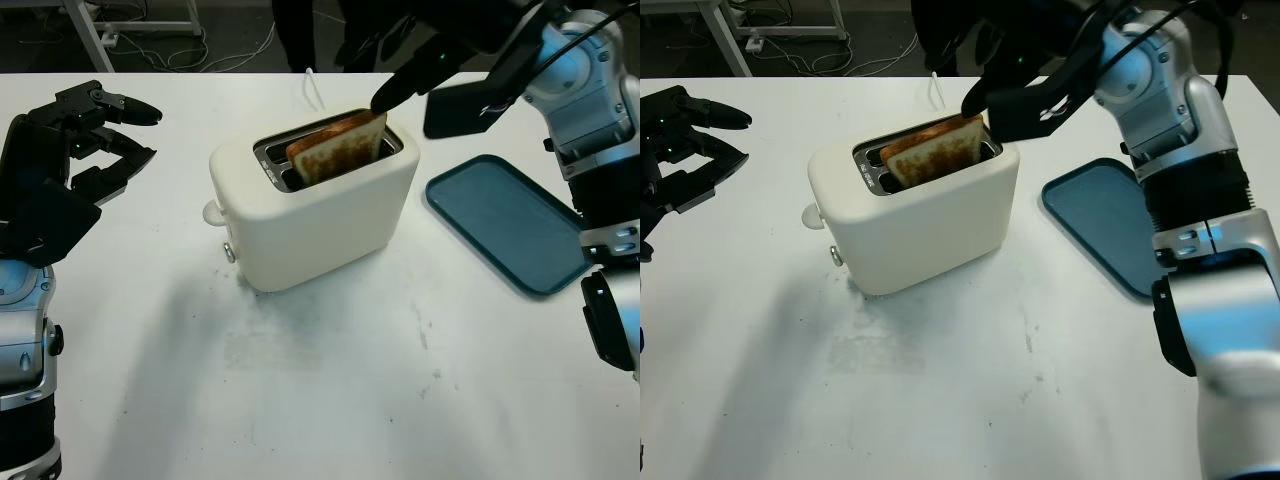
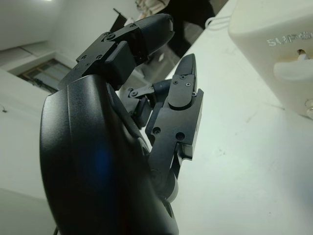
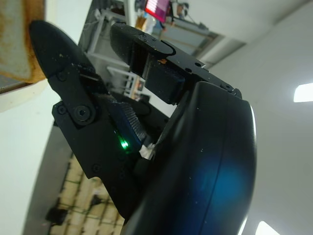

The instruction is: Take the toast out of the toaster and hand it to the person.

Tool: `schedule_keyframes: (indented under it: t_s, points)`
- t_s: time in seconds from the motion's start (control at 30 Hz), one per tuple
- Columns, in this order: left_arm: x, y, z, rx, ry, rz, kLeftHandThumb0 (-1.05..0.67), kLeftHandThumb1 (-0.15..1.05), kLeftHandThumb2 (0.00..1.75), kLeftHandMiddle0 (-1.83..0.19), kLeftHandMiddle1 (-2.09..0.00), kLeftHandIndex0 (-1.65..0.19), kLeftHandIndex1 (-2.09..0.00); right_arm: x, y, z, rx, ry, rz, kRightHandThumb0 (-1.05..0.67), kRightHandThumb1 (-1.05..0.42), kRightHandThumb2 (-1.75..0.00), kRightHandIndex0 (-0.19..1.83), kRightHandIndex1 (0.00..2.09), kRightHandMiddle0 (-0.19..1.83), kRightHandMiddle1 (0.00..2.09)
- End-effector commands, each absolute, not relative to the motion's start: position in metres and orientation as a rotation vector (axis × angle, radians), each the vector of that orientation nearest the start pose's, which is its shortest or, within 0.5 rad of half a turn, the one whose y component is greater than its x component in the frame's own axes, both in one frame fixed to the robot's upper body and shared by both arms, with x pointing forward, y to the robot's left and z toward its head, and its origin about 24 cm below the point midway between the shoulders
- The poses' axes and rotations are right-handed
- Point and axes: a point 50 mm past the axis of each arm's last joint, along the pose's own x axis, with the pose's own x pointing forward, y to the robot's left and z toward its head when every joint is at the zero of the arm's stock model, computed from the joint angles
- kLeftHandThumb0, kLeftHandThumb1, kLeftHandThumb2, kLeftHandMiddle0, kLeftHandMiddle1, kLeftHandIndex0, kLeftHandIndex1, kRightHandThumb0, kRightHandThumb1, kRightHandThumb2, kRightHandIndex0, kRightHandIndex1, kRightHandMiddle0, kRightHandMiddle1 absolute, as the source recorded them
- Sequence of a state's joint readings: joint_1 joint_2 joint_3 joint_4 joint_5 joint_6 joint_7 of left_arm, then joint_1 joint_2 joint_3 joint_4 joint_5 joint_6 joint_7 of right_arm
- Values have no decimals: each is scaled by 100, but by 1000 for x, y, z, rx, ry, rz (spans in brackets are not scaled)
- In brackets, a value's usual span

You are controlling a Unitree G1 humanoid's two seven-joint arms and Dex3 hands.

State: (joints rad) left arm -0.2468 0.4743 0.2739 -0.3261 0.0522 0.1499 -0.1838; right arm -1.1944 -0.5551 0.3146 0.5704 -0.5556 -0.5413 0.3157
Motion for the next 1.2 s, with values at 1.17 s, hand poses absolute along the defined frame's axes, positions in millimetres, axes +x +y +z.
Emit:
schedule_keyframes:
  t_s: [1.17]
  points:
    - [264, 241, 204, 535, -448, 61, -8, 92, 9, -60, -119, -63, -81, 370, -88, 269, -1630, -828, 634, -98, -85, 0, 65, 91, 95, 3]
